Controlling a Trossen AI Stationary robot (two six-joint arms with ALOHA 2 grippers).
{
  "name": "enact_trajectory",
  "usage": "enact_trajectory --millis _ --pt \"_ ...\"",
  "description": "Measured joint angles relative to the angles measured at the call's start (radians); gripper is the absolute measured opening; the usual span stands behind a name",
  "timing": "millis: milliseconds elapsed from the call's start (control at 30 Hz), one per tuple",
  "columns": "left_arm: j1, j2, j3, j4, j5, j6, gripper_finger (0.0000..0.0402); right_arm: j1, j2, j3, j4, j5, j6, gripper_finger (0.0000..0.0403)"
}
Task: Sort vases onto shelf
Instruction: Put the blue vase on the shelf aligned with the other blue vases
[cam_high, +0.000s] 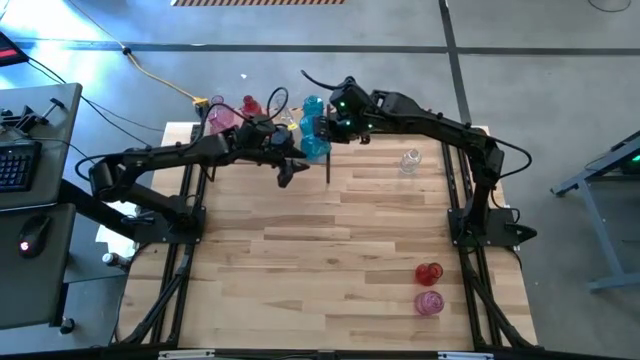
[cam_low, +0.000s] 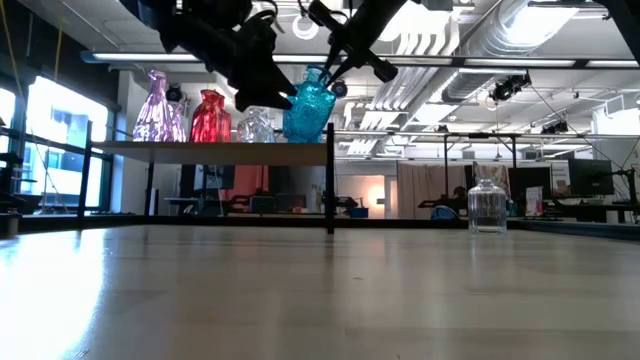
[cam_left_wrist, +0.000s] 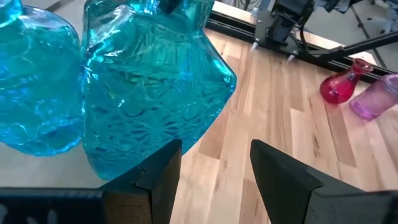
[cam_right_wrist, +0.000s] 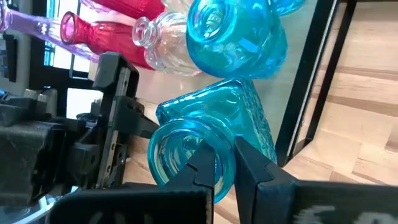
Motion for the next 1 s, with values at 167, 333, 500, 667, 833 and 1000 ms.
enact_trajectory --millis 167,333,500,667,833,1000 --pt "0.000 0.006 0.000 0.014 -0.002 -0.010 0.0186 -0.005 0.000 0.000 0.003 -0.003 0.006 0.0005" --pt "0.000 0.007 -0.001 0.023 -0.002 -0.023 0.0186 -0.006 0.000 0.000 0.003 -0.009 0.007 0.0005" --pt "0.000 0.007 -0.002 0.027 -0.005 -0.027 0.0186 -0.006 0.000 0.000 0.003 -0.013 0.007 0.0015" --pt "0.000 0.007 -0.002 0.031 -0.009 -0.043 0.0186 -0.006 0.000 0.000 0.017 -0.034 0.029 0.0038" --pt "0.000 0.007 -0.002 0.034 -0.022 -0.047 0.0186 -0.006 0.000 0.000 0.045 -0.040 0.033 0.0045" --pt "0.000 0.007 -0.002 0.039 -0.023 -0.052 0.0186 -0.006 0.000 0.000 0.078 -0.041 0.036 0.0045"
